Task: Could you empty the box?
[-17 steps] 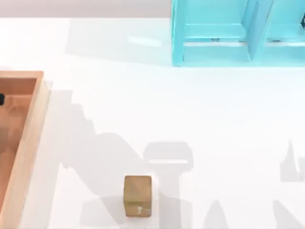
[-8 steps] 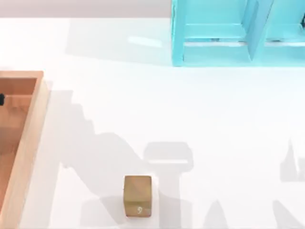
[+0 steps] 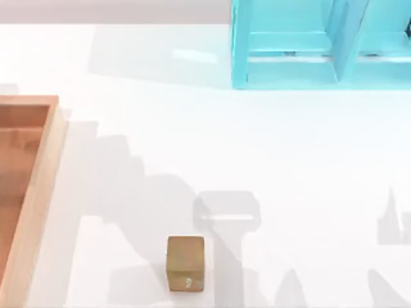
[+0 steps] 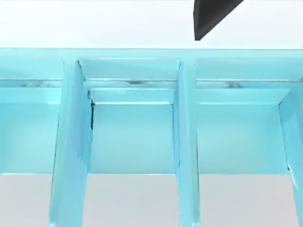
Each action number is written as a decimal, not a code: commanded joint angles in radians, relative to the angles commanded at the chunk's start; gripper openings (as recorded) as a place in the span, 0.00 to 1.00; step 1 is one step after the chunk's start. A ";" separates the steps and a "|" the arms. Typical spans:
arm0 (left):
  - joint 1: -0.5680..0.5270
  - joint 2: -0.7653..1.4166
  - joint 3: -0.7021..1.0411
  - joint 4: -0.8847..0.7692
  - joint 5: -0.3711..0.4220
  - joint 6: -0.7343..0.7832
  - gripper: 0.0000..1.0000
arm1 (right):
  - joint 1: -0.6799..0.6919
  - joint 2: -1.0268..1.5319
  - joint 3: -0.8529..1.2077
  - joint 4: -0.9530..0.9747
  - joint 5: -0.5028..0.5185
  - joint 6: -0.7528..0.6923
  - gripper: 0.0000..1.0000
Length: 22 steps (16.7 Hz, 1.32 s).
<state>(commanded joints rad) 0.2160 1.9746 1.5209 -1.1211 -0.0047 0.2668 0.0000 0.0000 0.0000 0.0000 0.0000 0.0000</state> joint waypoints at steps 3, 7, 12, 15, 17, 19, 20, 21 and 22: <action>0.000 -0.011 0.118 -0.127 -0.001 0.001 0.00 | 0.000 0.000 0.000 0.000 0.000 0.000 1.00; -0.004 -0.028 0.263 -0.287 0.000 -0.005 0.00 | 0.000 0.000 0.000 0.000 0.000 0.000 1.00; -0.004 -0.038 0.340 -0.368 0.000 -0.013 0.00 | 0.000 0.000 0.000 0.000 0.000 0.000 1.00; -0.002 -0.032 0.337 -0.365 0.000 -0.012 0.00 | 0.000 0.000 0.000 0.000 0.000 0.000 1.00; -0.014 -0.033 0.332 -0.358 0.010 -0.026 0.00 | 0.000 0.000 0.000 0.000 0.000 0.000 1.00; -0.065 -0.033 0.313 -0.333 0.039 -0.081 0.00 | 0.000 0.000 0.000 0.000 0.000 0.000 1.00; -0.104 -0.030 0.300 -0.315 0.054 -0.124 0.00 | 0.000 0.000 0.000 0.000 0.000 0.000 1.00; -0.150 -0.026 0.288 -0.295 0.069 -0.177 0.00 | 0.000 0.000 0.000 0.000 0.000 0.000 1.00; -0.203 -0.020 0.279 -0.273 0.082 -0.240 0.00 | 0.000 0.000 0.000 0.000 0.000 0.000 1.00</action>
<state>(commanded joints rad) 0.0134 1.9549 1.7996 -1.3942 0.0774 0.0267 0.0000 0.0000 0.0000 0.0000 0.0000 0.0000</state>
